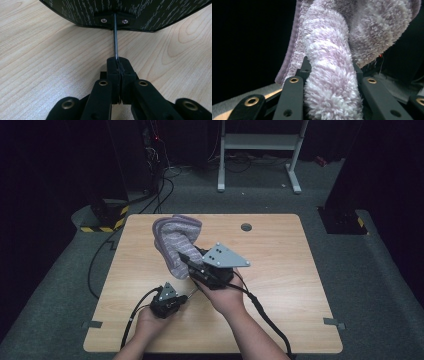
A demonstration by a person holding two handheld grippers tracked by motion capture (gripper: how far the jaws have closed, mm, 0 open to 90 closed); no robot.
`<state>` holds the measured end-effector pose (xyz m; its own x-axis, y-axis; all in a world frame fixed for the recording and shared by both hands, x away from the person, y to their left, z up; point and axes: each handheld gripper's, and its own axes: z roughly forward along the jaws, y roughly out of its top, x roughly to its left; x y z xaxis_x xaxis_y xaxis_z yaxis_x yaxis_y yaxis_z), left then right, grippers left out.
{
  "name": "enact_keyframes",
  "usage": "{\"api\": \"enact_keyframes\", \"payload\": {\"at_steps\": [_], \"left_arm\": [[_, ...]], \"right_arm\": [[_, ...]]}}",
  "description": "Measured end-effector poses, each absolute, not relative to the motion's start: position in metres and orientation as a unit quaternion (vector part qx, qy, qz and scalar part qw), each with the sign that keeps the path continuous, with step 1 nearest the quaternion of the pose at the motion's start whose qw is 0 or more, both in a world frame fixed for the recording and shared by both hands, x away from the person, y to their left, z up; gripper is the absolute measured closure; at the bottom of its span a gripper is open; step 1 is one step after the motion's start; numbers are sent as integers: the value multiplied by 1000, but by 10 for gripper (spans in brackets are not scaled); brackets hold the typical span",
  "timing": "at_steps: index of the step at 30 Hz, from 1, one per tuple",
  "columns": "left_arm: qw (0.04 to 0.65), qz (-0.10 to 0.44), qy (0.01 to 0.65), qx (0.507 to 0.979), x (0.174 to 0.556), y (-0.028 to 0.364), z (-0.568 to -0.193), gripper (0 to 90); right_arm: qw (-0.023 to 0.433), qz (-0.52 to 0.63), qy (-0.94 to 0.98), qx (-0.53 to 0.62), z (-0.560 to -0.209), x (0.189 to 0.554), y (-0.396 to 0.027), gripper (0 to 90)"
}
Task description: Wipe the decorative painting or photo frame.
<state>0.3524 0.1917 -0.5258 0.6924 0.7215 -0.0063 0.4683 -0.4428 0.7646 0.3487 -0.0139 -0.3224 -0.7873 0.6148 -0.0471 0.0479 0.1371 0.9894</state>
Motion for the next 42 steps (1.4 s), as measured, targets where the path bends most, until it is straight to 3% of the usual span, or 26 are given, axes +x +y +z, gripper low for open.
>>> {"api": "enact_keyframes", "payload": {"at_steps": [4, 23, 33, 42], "left_arm": [[390, 158, 361, 832, 354, 193, -526, 884], [391, 154, 364, 831, 354, 192, -525, 884], [391, 159, 360, 832, 354, 191, -526, 877], [391, 161, 359, 832, 354, 191, -526, 877]], "right_arm": [[227, 606, 725, 235, -331, 353, -10, 673], [308, 570, 730, 218, -372, 313, -38, 670], [292, 548, 745, 244, -414, 303, -62, 667], [288, 563, 735, 245, -405, 303, -60, 664]]}}
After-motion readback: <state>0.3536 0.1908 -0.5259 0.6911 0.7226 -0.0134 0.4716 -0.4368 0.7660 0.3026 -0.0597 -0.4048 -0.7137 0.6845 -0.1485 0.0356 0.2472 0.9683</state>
